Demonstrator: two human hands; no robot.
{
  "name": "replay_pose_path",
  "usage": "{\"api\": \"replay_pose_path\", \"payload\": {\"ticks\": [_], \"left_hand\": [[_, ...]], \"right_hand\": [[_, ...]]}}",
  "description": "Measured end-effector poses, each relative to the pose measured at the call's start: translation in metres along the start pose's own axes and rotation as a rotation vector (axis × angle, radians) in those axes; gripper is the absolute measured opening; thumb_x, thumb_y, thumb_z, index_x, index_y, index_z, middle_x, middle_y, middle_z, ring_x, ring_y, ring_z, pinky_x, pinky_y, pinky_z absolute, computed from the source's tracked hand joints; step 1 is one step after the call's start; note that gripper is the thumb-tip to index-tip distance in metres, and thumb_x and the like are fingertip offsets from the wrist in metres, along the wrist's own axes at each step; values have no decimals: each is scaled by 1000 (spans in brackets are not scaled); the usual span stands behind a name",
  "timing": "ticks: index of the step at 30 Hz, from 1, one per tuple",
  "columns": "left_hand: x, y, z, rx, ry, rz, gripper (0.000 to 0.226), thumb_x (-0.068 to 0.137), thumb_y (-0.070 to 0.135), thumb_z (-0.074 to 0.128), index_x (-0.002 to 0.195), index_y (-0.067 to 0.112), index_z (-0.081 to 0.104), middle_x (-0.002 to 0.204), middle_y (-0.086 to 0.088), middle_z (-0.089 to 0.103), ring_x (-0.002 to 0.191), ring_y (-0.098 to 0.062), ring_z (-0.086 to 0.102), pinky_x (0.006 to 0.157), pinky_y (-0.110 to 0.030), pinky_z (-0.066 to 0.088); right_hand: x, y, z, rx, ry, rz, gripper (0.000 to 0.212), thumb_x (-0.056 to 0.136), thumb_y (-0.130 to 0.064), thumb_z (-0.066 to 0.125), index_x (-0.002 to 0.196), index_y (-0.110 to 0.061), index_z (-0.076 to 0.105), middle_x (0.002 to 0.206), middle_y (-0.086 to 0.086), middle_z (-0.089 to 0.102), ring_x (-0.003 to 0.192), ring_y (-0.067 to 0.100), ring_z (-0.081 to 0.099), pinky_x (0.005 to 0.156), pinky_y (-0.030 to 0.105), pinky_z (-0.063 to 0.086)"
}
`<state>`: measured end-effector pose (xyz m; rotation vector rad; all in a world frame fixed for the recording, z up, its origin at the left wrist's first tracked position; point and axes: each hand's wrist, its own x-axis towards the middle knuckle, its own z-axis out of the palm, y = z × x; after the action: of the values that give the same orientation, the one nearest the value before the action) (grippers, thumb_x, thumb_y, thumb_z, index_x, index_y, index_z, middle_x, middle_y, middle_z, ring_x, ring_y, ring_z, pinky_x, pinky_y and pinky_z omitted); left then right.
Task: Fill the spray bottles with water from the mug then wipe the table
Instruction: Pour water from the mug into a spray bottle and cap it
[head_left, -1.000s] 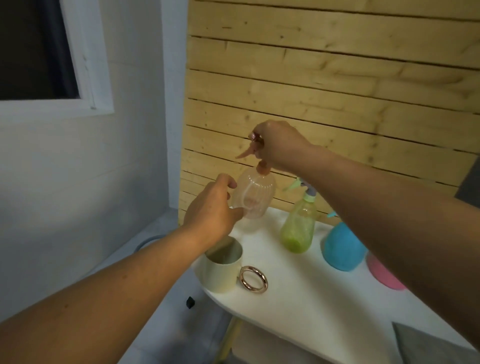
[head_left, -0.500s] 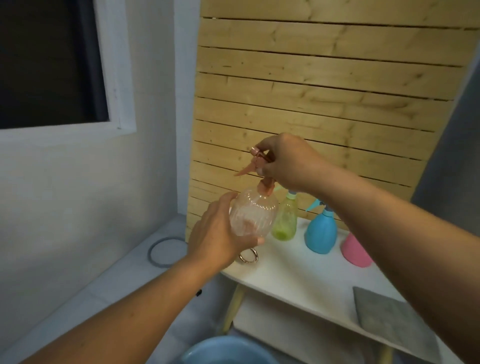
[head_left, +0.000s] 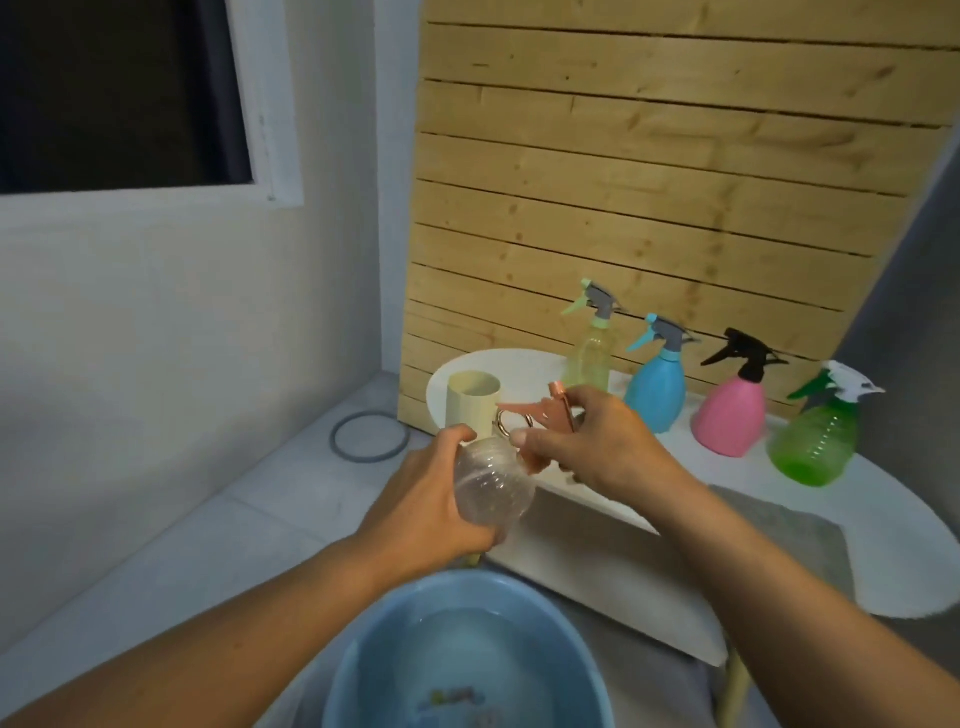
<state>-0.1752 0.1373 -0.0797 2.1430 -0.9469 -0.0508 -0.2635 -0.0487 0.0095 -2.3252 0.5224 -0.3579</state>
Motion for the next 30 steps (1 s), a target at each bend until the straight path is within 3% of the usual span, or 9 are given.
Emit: {"api": "replay_pose_path", "payload": {"ticks": [3,8,14,17,21,24,26,28,30], "left_hand": [[-16,-10,6,-58,-36,22,96,61,49,90,137,48,33,133,24,43,122,1,50,96,-23,52],[-24,-20,6,-222,-162,-51,94,66,45,93,139,56,34,135,33,31,126,12,45,90,-7,47],[-16,-22,0,-473,-222,-202,88,71,43,93,136,54,35,125,14,64,110,1,67,84,-21,55],[-14,-20,3,-588,-202,-285,76,69,61,85,130,45,42,119,11,72,102,-2,72,85,-25,56],[-8,-19,6,-820,-179,-409,82,73,85,67,127,25,51,119,-3,71,105,-18,74,89,-40,61],[-9,-22,5,-933,-286,-359,92,65,68,86,140,34,44,135,4,62,110,-11,71,83,-30,60],[-10,-22,5,-872,-336,-291,106,63,42,98,147,44,35,142,18,50,118,-5,65,84,-25,59],[-11,-20,6,-774,-313,-263,109,63,31,96,148,48,30,143,23,43,124,-3,58,85,-21,58],[-11,-18,6,-821,-243,-293,94,66,32,90,143,42,37,140,12,51,120,-11,64,85,-28,61]], "right_hand": [[-7,19,9,85,-112,151,54,65,-54,89,98,-20,64,76,0,77,61,20,70,72,48,63],[-12,35,18,354,-270,267,30,78,-32,87,77,-5,74,64,9,67,55,16,62,59,27,58],[-6,52,13,429,-348,370,29,74,-34,88,78,-7,79,79,12,76,67,17,70,63,24,60],[-1,58,12,439,-355,406,37,73,-40,88,86,-6,80,88,13,78,72,17,73,67,26,59],[5,62,16,499,-322,475,35,75,-44,84,83,-11,78,83,9,77,68,17,72,68,29,51],[8,64,19,496,-279,528,34,76,-49,83,74,-16,75,75,5,75,59,13,69,57,24,42],[8,65,19,501,-261,559,34,77,-51,81,72,-18,74,74,3,74,57,12,68,53,23,38],[9,68,19,508,-262,572,35,78,-51,80,74,-17,73,75,3,74,58,11,68,52,22,36],[10,70,19,527,-276,573,36,77,-51,81,79,-17,74,79,3,76,63,11,70,53,23,37]]}}
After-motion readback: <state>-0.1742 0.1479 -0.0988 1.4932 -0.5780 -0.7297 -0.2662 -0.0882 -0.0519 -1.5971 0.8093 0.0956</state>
